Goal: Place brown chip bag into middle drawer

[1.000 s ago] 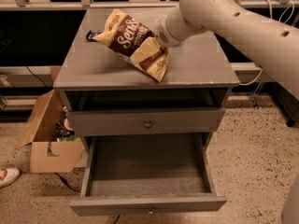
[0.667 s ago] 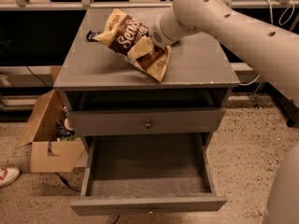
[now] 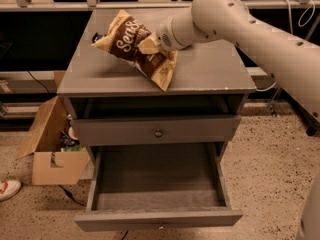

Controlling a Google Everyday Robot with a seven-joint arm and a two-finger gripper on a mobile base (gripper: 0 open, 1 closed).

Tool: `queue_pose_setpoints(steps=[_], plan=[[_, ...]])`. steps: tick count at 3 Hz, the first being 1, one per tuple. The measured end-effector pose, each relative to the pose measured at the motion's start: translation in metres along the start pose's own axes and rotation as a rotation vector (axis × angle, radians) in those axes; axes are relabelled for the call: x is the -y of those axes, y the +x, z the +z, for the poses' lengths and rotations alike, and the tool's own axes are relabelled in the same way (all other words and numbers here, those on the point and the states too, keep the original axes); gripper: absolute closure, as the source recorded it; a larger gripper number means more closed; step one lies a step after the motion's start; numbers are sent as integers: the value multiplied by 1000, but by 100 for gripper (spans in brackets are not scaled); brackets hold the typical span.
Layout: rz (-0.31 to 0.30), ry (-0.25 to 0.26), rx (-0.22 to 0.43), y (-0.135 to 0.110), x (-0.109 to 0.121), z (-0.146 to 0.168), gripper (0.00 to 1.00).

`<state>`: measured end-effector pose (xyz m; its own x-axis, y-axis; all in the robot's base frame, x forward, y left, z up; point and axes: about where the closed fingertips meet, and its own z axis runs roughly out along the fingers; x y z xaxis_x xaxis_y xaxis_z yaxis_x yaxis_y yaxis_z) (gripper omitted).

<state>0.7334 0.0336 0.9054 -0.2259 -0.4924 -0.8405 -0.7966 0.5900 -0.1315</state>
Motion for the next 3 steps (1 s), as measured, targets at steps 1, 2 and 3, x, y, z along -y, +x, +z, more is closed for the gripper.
queue_pose_setpoints(steps=[1, 2, 3], plan=[[-5, -47, 96, -18, -25, -31, 89], [-14, -41, 185, -32, -44, -90, 100], [-29, -14, 211, -22, -47, -156, 100]])
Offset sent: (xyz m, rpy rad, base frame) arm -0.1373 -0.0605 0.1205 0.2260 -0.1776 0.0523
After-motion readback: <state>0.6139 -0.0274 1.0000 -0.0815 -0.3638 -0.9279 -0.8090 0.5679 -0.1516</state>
